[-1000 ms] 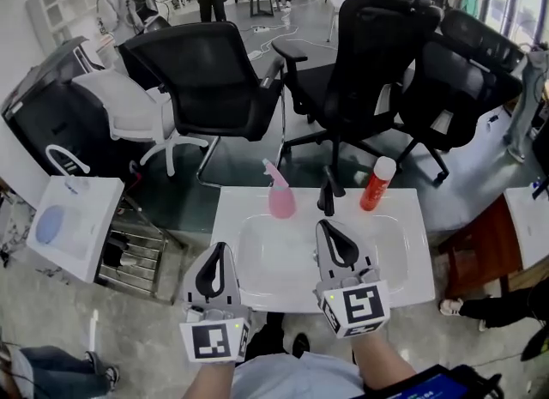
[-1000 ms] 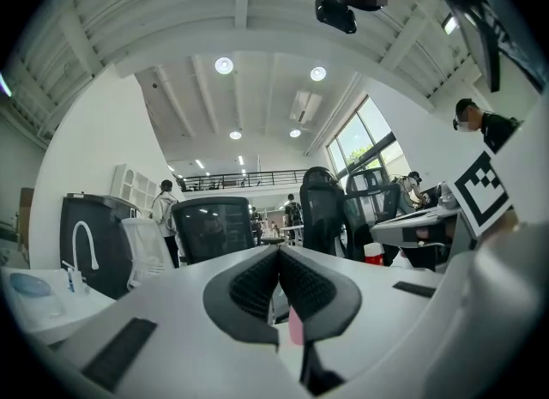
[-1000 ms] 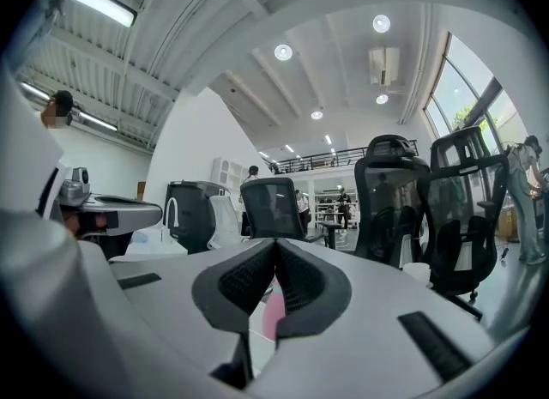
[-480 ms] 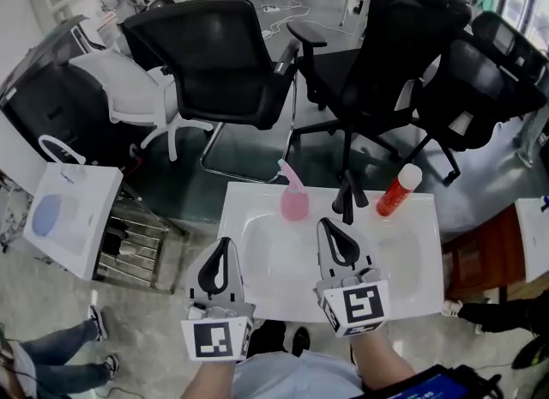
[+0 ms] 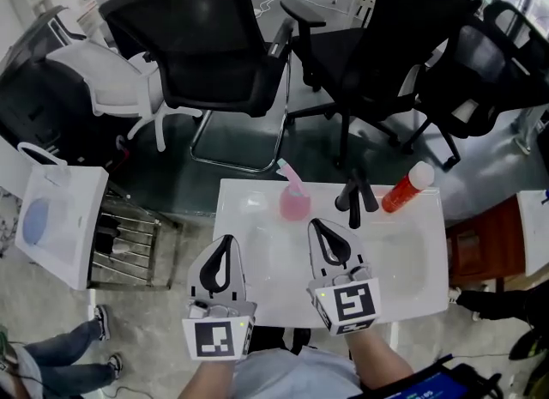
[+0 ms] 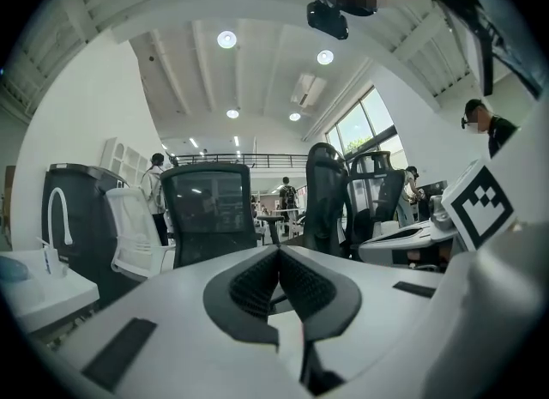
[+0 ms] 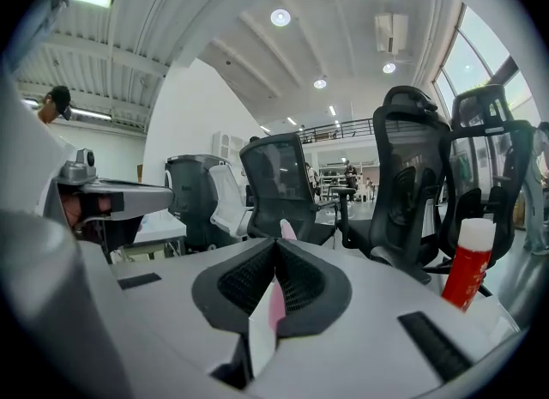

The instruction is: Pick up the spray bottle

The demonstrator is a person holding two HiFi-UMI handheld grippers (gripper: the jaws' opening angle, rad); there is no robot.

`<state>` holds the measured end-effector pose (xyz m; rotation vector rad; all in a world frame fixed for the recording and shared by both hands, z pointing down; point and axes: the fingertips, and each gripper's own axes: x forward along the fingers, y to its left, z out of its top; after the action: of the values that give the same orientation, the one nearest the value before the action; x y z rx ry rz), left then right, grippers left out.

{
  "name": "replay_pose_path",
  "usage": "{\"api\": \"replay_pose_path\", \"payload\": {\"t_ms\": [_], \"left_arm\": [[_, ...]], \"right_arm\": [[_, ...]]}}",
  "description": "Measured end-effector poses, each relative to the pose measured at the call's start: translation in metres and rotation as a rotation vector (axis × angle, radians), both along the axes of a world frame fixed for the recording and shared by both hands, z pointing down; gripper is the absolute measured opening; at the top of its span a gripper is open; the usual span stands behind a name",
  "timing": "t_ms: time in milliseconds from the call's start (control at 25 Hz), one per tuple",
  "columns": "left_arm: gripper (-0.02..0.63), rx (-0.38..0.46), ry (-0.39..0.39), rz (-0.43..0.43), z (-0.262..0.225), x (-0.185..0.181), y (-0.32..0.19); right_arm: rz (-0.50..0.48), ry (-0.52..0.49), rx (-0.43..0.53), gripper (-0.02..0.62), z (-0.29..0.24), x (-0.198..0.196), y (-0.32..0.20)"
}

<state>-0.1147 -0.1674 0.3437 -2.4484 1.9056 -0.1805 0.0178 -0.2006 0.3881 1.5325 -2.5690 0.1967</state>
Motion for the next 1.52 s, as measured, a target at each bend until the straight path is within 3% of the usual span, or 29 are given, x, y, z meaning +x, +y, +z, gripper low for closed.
{"api": "replay_pose_path", "payload": {"t_ms": [400,480,560,640,1520], "left_arm": [[0.015,-0.039,-0.003,0.02,0.016,-0.007,-0.028],[0.015,-0.042,-0.004,0.025,0.018,-0.006,-0.032],[0.015,-0.044,-0.005,0.031,0.021,-0.005,-0.034],[0.015,-0.056,-0.005,0.032,0.024,-0.005,-0.036],[0.015,-0.115,0.003,0.005,0.05,-0.026,-0.082]], "right_arm": [[0.003,0.006,-0.037,0.039,0.022,-0.005,-0.023],[0.008,0.0,-0.041,0.099,0.023,-0.004,-0.027],[-0.004,-0.001,-0.051,0.239,0.026,-0.007,-0.03],[-0.019,0.002,-0.056,0.273,0.029,-0.01,-0.032],[-0.015,0.034,-0.098,0.286,0.049,-0.025,-0.081]]}}
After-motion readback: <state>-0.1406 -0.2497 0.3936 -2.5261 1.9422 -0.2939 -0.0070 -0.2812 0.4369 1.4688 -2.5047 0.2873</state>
